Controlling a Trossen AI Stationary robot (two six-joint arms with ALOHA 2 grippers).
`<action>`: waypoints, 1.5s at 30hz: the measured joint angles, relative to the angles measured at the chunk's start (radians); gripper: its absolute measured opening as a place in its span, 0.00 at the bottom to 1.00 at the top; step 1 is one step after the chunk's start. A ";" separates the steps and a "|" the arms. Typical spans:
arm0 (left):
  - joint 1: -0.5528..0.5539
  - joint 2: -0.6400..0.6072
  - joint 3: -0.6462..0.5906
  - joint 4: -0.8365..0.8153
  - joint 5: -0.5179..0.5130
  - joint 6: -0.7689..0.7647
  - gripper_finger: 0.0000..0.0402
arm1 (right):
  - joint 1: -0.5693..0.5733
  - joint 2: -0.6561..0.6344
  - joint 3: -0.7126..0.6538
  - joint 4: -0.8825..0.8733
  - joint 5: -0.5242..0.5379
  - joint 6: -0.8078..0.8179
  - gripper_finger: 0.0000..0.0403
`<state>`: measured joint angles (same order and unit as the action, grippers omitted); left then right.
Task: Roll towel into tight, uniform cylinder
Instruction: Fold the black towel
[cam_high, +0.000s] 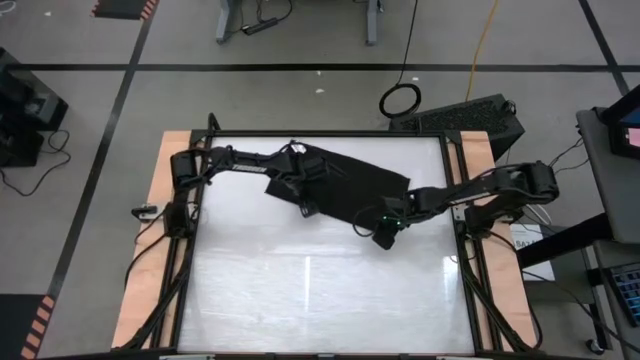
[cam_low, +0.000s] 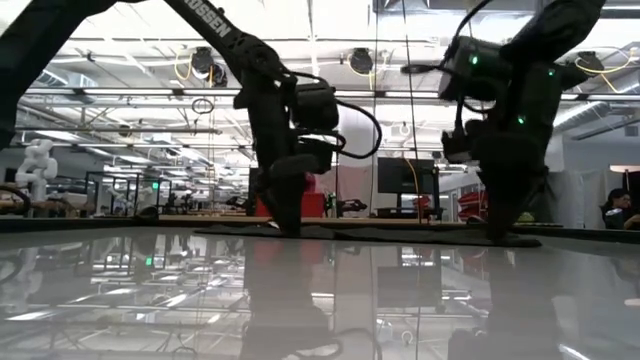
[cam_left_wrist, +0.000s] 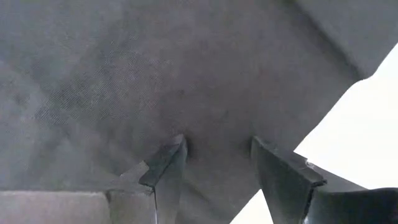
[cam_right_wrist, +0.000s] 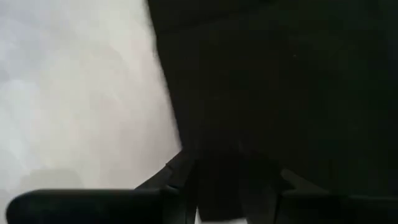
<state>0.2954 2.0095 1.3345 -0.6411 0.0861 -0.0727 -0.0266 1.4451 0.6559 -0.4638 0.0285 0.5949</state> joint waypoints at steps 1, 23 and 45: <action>-0.009 -0.002 -0.012 0.002 0.010 -0.005 0.48 | -0.008 0.004 0.000 -0.022 0.000 -0.020 0.22; -0.080 0.007 0.013 0.049 -0.128 0.296 0.48 | 0.218 0.117 0.001 0.470 -0.287 0.255 0.22; -0.207 -0.002 0.163 -0.068 -0.128 -0.104 0.48 | -0.191 -0.229 0.001 -0.109 0.155 -0.378 0.22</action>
<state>0.0881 2.0073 1.4975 -0.7091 -0.0414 -0.1764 -0.2172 1.2160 0.6572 -0.5724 0.1838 0.2167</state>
